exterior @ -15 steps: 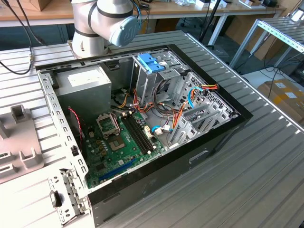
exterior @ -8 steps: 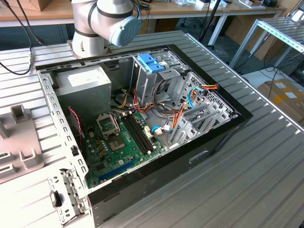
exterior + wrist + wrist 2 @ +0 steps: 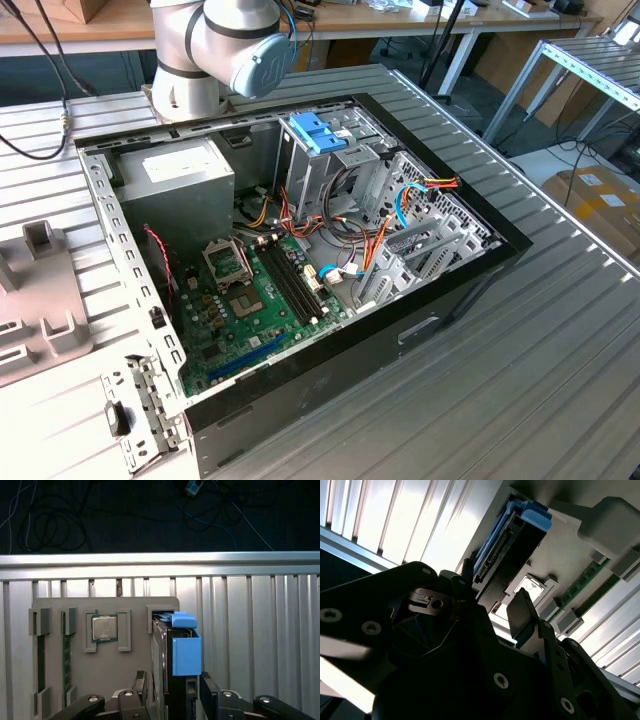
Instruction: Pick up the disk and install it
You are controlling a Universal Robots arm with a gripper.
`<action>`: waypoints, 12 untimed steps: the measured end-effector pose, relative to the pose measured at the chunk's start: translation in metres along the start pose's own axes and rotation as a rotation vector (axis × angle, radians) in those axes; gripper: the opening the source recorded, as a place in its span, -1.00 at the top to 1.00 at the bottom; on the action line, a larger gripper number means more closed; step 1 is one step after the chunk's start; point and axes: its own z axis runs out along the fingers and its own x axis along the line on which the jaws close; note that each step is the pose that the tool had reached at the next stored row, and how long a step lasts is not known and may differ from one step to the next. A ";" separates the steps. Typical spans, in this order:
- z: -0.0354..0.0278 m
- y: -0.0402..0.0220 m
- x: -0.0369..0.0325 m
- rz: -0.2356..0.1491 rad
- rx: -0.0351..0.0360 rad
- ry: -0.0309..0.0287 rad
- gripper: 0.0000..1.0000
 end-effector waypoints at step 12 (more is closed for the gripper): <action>0.0070 -0.0002 0.0003 0.000 0.0000 0.0000 -0.08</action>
